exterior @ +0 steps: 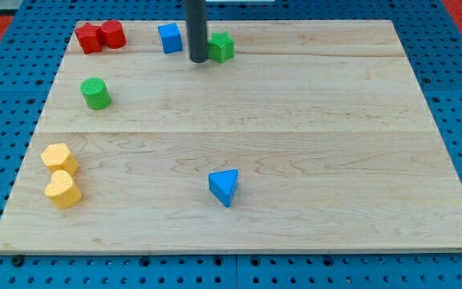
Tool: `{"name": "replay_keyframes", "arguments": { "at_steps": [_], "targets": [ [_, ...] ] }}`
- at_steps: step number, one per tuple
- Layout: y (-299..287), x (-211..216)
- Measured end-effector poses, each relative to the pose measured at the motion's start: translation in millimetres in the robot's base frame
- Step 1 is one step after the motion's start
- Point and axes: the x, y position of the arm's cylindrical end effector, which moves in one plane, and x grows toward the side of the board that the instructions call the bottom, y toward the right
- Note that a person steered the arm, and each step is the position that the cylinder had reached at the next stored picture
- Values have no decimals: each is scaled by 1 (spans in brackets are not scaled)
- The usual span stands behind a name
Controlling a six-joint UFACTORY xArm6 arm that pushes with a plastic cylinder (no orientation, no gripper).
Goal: Move the red circle diagonal to green star
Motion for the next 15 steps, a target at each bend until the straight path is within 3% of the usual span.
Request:
{"name": "replay_keyframes", "arguments": {
  "at_steps": [1,3,5,9,10,12,15],
  "targets": [
    [13,-9],
    [103,-33],
    [75,2],
    [60,7],
    [46,20],
    [-41,46],
    [-162,7]
  ]
}}
